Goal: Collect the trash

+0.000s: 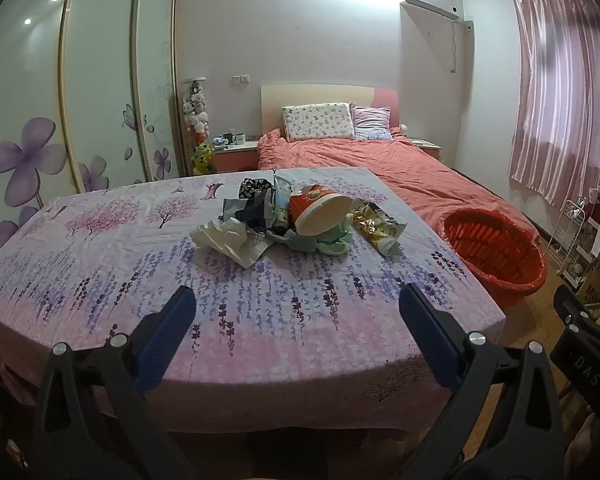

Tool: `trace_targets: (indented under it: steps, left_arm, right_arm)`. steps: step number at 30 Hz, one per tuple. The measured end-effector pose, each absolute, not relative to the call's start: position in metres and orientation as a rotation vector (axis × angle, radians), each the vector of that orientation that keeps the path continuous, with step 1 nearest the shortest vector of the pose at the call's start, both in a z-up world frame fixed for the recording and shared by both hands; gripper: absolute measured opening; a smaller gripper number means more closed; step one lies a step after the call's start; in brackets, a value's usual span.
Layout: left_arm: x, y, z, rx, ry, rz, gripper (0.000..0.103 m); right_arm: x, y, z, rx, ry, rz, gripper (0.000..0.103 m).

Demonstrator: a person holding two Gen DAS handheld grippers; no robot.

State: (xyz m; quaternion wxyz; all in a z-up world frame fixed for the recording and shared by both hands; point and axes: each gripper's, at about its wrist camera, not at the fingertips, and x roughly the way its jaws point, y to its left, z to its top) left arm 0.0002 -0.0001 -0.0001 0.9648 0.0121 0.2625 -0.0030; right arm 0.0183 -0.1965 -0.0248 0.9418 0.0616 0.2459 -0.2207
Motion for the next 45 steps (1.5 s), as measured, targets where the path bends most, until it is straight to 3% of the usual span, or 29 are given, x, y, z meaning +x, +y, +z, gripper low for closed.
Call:
trace_targets:
  steps: [45]
  left_arm:
    - [0.0, 0.0004, -0.0002, 0.019, 0.529, -0.007, 0.099]
  right_arm:
    - [0.0191, -0.1948, -0.0248, 0.119, 0.499, -0.453, 0.101]
